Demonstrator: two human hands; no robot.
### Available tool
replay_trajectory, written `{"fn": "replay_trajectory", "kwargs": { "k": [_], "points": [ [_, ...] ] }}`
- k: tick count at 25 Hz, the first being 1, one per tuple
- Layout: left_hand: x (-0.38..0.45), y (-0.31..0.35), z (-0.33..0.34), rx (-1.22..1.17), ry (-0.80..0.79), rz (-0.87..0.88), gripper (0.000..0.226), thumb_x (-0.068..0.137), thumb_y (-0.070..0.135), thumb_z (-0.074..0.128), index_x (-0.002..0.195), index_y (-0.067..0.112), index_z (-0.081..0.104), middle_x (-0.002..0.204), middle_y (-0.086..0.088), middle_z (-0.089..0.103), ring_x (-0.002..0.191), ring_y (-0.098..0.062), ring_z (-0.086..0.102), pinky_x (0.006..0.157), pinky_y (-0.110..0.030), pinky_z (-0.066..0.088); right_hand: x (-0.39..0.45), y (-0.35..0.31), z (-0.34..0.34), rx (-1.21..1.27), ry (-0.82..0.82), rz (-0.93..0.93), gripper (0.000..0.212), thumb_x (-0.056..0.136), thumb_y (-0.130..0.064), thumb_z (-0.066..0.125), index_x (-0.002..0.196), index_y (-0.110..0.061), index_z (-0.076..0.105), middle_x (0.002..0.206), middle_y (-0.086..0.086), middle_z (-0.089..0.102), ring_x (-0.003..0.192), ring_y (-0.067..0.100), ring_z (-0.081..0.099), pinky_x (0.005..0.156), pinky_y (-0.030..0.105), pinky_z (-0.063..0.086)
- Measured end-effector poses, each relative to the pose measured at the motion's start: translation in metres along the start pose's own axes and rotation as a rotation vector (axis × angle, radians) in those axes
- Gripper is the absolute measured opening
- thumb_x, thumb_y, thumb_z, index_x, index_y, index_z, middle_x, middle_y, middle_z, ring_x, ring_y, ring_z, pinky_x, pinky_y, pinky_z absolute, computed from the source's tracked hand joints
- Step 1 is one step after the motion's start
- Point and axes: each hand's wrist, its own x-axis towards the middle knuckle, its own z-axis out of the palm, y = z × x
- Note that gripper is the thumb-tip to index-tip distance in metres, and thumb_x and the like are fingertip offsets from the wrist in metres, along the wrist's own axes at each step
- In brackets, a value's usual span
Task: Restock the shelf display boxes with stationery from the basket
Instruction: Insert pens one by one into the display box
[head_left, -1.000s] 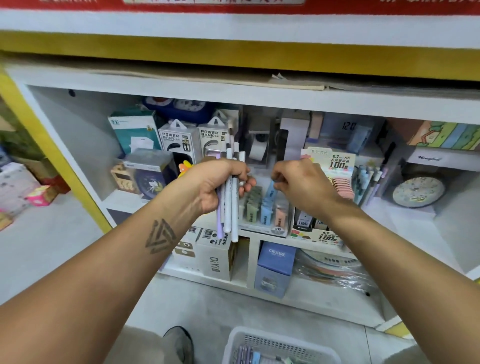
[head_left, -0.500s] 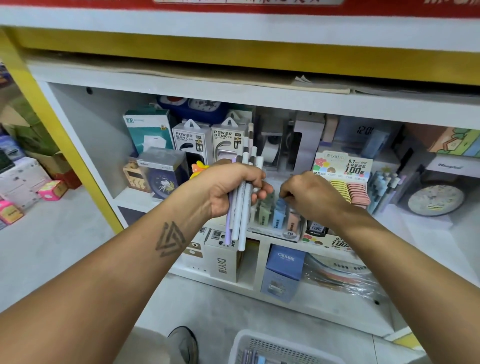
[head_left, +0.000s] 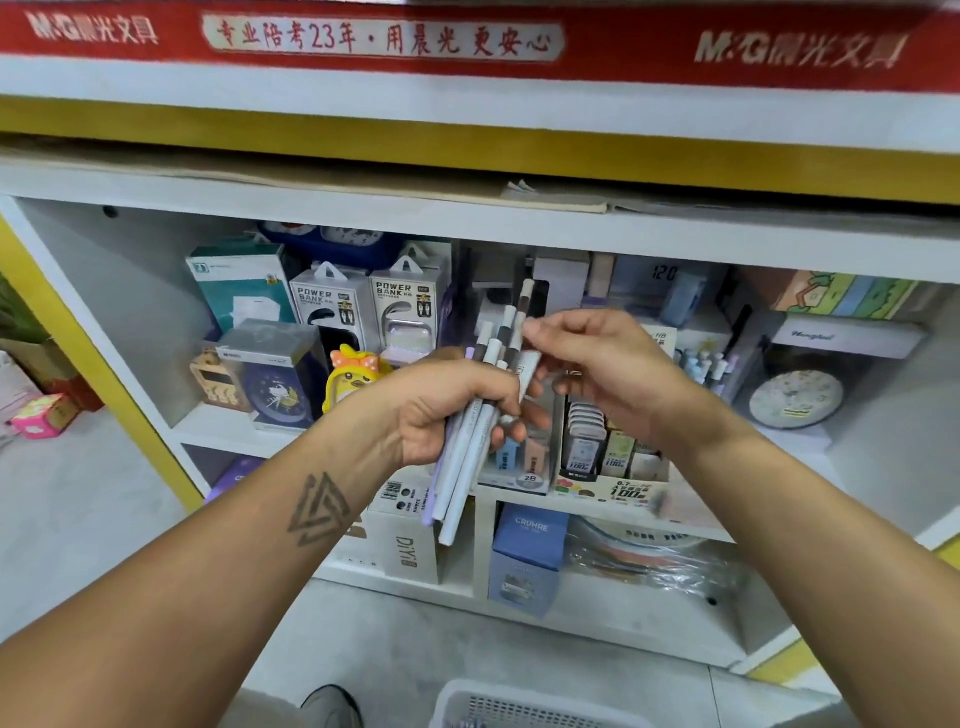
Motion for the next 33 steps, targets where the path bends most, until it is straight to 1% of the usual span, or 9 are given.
{"fn": "replay_trajectory", "kwargs": {
  "k": [5, 10, 13, 16, 18, 22, 25, 29, 33],
  "points": [
    [0.006, 0.001, 0.008, -0.070, -0.004, -0.027, 0.027, 0.082, -0.011, 0.049, 0.100, -0.002, 0.067, 0.102, -0.028, 0.071, 0.087, -0.031, 0.074, 0.047, -0.018, 0.052, -0.009, -0.005, -0.021, -0.031, 0.112, 0.022, 0.012, 0.084, 0.005, 0.073, 0.094, -0.001, 0.074, 0.078, 0.012, 0.071, 0.064, 0.016, 0.061, 0.055, 0.021, 0.051],
    [0.011, 0.005, 0.014, -0.103, 0.101, -0.002, 0.018, 0.085, -0.008, 0.052, 0.097, -0.005, 0.065, 0.085, -0.021, 0.073, 0.060, -0.017, 0.069, 0.045, -0.017, 0.051, -0.022, -0.009, -0.042, -0.091, 0.190, -0.035, 0.014, 0.088, 0.006, 0.068, 0.102, 0.004, 0.071, 0.096, 0.026, 0.072, 0.067, 0.020, 0.067, 0.062, 0.022, 0.059],
    [0.015, 0.007, 0.019, -0.087, 0.151, 0.016, 0.017, 0.084, -0.008, 0.054, 0.097, -0.005, 0.064, 0.084, -0.022, 0.071, 0.052, -0.015, 0.061, 0.045, -0.019, 0.051, -0.029, -0.007, -0.046, -0.399, 0.159, -0.117, 0.018, 0.092, 0.000, 0.067, 0.107, -0.007, 0.074, 0.091, 0.014, 0.075, 0.075, 0.020, 0.072, 0.066, 0.019, 0.056],
    [0.019, 0.007, 0.027, -0.081, 0.187, 0.037, 0.016, 0.081, -0.009, 0.055, 0.094, -0.007, 0.065, 0.079, -0.021, 0.071, 0.050, -0.016, 0.060, 0.046, -0.020, 0.051, -0.033, -0.004, -0.048, -0.937, 0.081, -0.290, 0.034, 0.091, -0.008, 0.067, 0.124, -0.014, 0.068, 0.108, -0.001, 0.064, 0.091, 0.014, 0.063, 0.079, 0.022, 0.052],
    [0.022, 0.007, 0.034, -0.071, 0.185, 0.060, 0.014, 0.080, -0.010, 0.056, 0.089, -0.008, 0.066, 0.077, -0.022, 0.071, 0.050, -0.016, 0.060, 0.046, -0.020, 0.051, -0.036, -0.002, -0.048, -1.114, 0.060, -0.379, 0.031, 0.093, -0.022, 0.070, 0.123, -0.017, 0.068, 0.109, -0.003, 0.059, 0.091, 0.012, 0.059, 0.084, 0.027, 0.051],
    [0.026, 0.008, 0.045, -0.062, 0.153, 0.115, 0.015, 0.078, -0.010, 0.058, 0.085, -0.003, 0.069, 0.082, -0.023, 0.071, 0.052, -0.017, 0.061, 0.047, -0.021, 0.050, -0.042, -0.008, -0.069, -0.992, 0.227, -0.288, 0.017, 0.094, -0.036, 0.067, 0.099, -0.023, 0.075, 0.102, -0.006, 0.064, 0.093, 0.014, 0.059, 0.077, 0.026, 0.047],
    [0.030, 0.006, 0.057, -0.055, 0.142, 0.102, 0.015, 0.079, -0.011, 0.056, 0.084, -0.004, 0.067, 0.080, -0.023, 0.071, 0.052, -0.018, 0.060, 0.046, -0.021, 0.050, -0.052, -0.011, -0.101, -0.769, 0.383, -0.125, 0.023, 0.092, -0.030, 0.072, 0.113, -0.027, 0.063, 0.090, -0.008, 0.062, 0.076, 0.010, 0.059, 0.061, 0.015, 0.043],
    [0.036, 0.002, 0.073, -0.029, 0.138, 0.086, 0.015, 0.079, -0.012, 0.056, 0.084, -0.004, 0.067, 0.082, -0.024, 0.071, 0.053, -0.018, 0.060, 0.047, -0.021, 0.051, -0.069, -0.008, -0.125, -0.941, 0.422, -0.138, 0.042, 0.091, -0.017, 0.072, 0.127, -0.031, 0.056, 0.093, -0.005, 0.055, 0.078, 0.013, 0.055, 0.069, 0.020, 0.046],
    [0.040, 0.002, 0.080, -0.039, 0.141, 0.089, 0.015, 0.080, -0.012, 0.055, 0.085, -0.005, 0.067, 0.081, -0.023, 0.070, 0.053, -0.019, 0.060, 0.047, -0.021, 0.051, -0.079, -0.006, -0.131, -0.757, 0.397, -0.113, 0.016, 0.086, -0.021, 0.078, 0.098, -0.027, 0.069, 0.085, 0.002, 0.066, 0.082, 0.021, 0.067, 0.079, 0.036, 0.057]
  ]
}}
